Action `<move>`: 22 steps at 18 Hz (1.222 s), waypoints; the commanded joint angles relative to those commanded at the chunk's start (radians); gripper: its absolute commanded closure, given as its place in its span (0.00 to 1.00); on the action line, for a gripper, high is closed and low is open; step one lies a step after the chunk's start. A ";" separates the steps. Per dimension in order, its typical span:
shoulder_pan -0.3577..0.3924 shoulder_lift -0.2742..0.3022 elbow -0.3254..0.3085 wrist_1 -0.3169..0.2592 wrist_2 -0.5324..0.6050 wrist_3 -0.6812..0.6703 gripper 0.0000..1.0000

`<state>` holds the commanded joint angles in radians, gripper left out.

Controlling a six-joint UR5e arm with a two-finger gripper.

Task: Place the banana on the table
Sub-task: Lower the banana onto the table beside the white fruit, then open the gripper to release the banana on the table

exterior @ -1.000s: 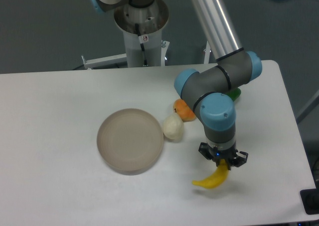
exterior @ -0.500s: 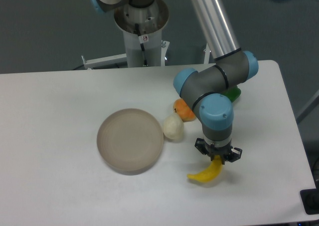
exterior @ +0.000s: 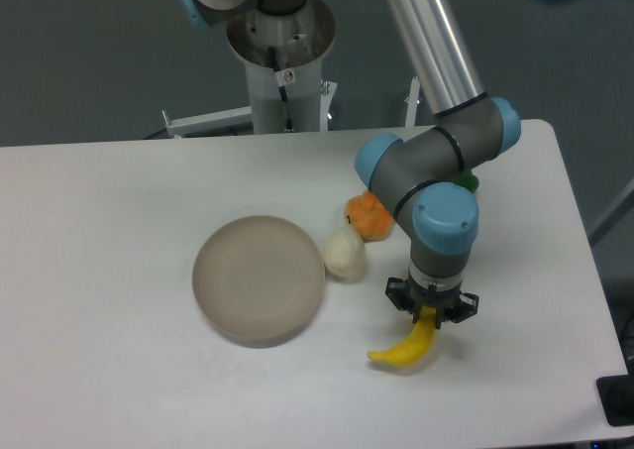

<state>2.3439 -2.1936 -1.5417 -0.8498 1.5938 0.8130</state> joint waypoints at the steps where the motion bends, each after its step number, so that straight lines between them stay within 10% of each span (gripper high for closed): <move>1: 0.000 0.000 0.000 0.000 0.003 0.003 0.71; 16: 0.000 -0.009 0.002 0.000 0.009 0.018 0.66; 19: 0.000 -0.002 0.011 0.002 0.006 0.017 0.00; 22: 0.008 0.017 0.017 0.002 0.003 0.017 0.00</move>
<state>2.3515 -2.1768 -1.5248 -0.8483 1.5969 0.8299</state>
